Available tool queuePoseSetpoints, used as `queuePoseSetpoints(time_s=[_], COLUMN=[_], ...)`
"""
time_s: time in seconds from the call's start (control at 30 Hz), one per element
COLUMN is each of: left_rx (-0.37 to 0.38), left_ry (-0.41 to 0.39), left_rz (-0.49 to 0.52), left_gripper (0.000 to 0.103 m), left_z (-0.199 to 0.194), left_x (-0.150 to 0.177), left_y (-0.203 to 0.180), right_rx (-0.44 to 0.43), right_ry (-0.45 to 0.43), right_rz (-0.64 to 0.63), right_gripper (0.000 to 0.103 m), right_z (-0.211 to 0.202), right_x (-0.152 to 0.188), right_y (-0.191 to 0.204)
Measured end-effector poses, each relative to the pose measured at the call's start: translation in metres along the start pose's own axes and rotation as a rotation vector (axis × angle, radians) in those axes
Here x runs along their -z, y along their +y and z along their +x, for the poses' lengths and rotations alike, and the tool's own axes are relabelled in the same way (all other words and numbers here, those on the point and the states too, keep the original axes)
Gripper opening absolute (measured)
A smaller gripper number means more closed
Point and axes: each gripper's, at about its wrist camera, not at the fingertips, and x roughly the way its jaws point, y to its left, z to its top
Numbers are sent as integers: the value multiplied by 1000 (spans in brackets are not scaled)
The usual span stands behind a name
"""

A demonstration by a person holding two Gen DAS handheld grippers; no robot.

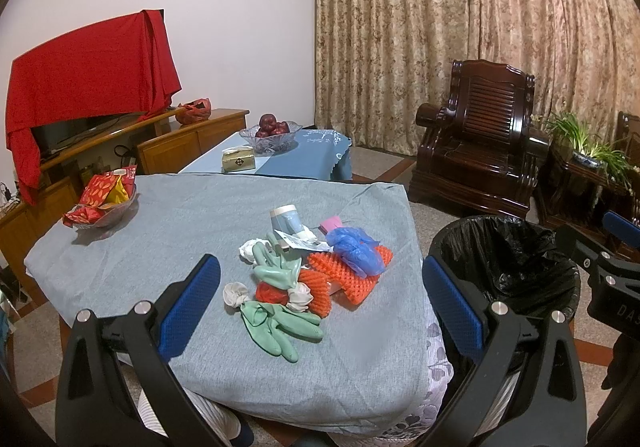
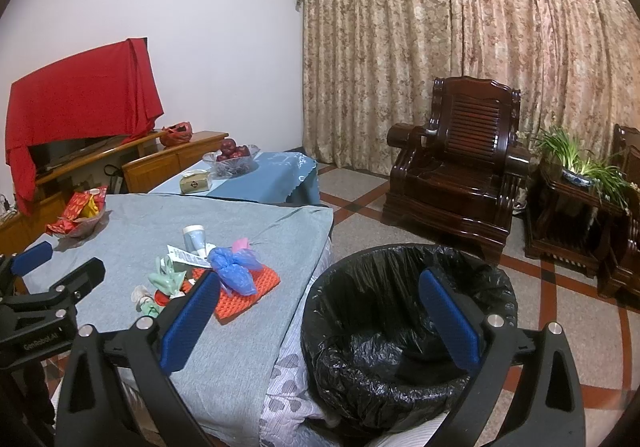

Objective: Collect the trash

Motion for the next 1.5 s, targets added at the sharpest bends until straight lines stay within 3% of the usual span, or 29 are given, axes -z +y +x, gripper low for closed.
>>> queuePoseSetpoints(time_s=[0.8,1.0,1.5], left_rx=[1,1,-53], left_ry=[3,7,24], left_rz=[-1,-4,-43], left_gripper=[98,98,98], left_z=[0,13,49], left_x=[0,-1,18], left_y=[0,18,49], right_rx=[-2,-4,-61], right_ry=[3,5,49], right_rz=[3,0,-23], right_gripper=[97,97,97], right_z=[3,4,64], right_x=[0,2,7], right_y=[3,9,33])
